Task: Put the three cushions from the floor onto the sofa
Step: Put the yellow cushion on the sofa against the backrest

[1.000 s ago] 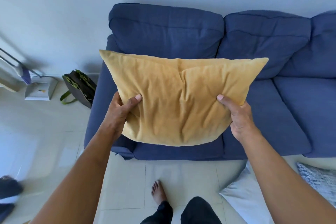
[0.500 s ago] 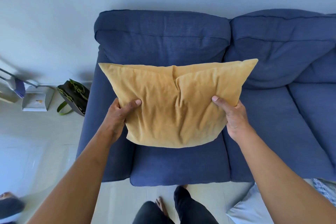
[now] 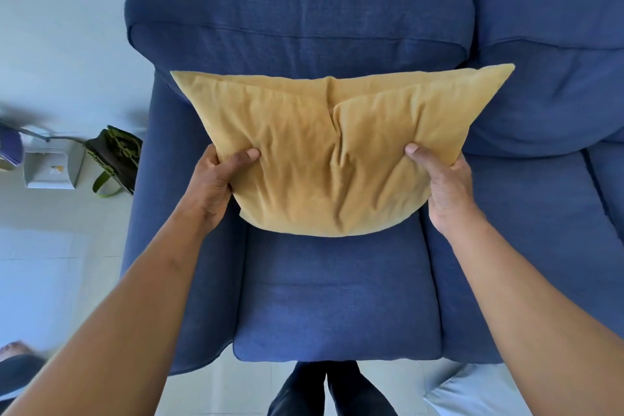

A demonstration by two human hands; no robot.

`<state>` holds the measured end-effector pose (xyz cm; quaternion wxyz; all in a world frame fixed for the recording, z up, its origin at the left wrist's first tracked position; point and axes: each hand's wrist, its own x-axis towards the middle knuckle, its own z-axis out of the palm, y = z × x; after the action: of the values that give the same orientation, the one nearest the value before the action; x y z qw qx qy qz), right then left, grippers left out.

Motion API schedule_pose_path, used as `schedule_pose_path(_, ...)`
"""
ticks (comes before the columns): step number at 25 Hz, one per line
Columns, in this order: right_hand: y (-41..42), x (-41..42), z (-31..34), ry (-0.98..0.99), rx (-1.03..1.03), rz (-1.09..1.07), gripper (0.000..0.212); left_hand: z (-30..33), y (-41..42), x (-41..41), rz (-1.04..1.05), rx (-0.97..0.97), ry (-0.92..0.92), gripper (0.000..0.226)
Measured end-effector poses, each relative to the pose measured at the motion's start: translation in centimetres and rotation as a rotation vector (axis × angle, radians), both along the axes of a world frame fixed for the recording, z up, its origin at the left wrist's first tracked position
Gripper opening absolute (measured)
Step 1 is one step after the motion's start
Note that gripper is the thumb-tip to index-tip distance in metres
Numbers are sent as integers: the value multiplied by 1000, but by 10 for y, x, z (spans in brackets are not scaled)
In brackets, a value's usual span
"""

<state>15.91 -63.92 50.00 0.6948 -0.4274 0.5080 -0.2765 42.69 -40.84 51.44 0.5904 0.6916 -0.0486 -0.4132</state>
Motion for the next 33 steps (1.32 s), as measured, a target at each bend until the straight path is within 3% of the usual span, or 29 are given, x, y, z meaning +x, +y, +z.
schedule_pose_path(6, -11, 24, -72, 278, 157, 202, 37, -69, -23, 17, -86, 239, 33, 86)
schedule_pose_path(10, -14, 37, -73, 388, 189, 227, 38, -68, -40, 28, -88, 298, 52, 59)
schedule_pose_path(12, -24, 43, -64, 351, 174, 175, 39, -61, -47, 38, -87, 326, 30, 34)
schedule_pose_path(14, -43, 54, -50, 290, 96, 61, 50, -51, -61, 59, 39, 298, -27, 24)
schedule_pose_path(17, -81, 74, -32, 227, 24, -90, 87, -36, -89, 100, 259, 213, -75, 35)
schedule_pose_path(18, -89, 81, -26, 224, 17, -89, 90, -33, -97, 109, 276, 207, -68, 40)
schedule_pose_path(21, -98, 94, -19, 302, -45, 16, 53, -34, -109, 111, 157, 283, -78, 62)
schedule_pose_path(23, -99, 91, -18, 351, -109, 2, 32, -34, -102, 106, 193, 335, -241, 47)
schedule_pose_path(25, -102, 81, -15, 299, -159, -81, 17, -33, -88, 106, 304, 246, -338, 28)
schedule_pose_path(28, -99, 69, -15, 280, -226, -86, 15, -36, -68, 104, 337, 174, -372, 24)
schedule_pose_path(33, -90, 65, -26, 361, -154, -90, 26, -42, -65, 93, 430, 290, -286, 27)
